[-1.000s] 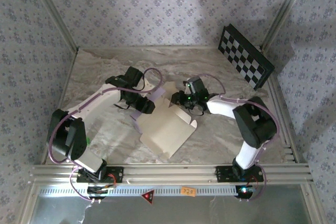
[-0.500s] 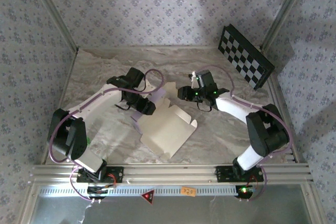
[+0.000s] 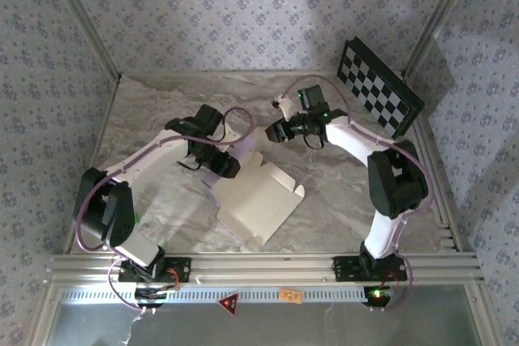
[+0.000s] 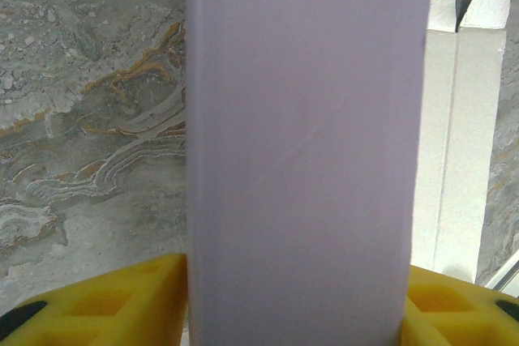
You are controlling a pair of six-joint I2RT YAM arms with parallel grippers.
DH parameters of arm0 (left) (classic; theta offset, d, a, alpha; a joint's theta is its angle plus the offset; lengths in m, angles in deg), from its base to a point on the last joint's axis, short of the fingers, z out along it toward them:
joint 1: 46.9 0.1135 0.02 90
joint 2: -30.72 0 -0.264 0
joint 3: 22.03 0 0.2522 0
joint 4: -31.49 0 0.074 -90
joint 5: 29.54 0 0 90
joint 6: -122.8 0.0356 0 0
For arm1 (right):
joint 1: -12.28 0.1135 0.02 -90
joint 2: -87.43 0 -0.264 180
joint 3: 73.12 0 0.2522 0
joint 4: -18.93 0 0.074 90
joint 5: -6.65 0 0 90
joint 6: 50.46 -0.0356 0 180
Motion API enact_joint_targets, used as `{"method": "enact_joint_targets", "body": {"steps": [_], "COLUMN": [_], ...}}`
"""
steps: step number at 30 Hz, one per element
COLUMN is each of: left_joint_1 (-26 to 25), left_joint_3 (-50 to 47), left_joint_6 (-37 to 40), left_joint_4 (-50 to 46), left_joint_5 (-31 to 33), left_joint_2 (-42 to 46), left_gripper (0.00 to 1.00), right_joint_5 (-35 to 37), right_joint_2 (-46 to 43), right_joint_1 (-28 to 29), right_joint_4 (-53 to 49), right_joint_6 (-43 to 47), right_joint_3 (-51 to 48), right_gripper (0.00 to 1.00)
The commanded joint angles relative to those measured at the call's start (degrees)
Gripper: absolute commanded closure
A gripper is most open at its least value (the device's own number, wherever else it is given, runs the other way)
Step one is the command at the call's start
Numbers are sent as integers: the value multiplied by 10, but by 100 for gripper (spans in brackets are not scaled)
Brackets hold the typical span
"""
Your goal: Fold the paper box
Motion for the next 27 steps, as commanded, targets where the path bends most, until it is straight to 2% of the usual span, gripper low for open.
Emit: {"method": "enact_joint_targets", "body": {"steps": [1, 5, 10, 17, 27], "left_joint_1": [-5, -5, -5, -6, -13], "left_joint_3": [7, 6, 7, 6, 4], "left_joint_6": [9, 10, 7, 2, -9], "left_joint_4": [-19, -18, -18, -14, -8], "left_joint_5": [-4, -3, -1, -3, 6], "left_joint_2": [-8, -11, -14, -17, -23], "left_gripper": [46, 46, 46, 46, 46], "right_joint_5": [-38, -36, 5, 89, 239], "right_joint_2": [22, 12, -18, -66, -103], "right_joint_1": [2, 10, 26, 59, 115], "right_joint_4": [-60, -54, -63, -59, -11], "right_joint_6": [58, 58, 52, -10, -194], "right_joint_3": [28, 21, 9, -19, -64], "right_gripper": [58, 72, 87, 90, 98]}}
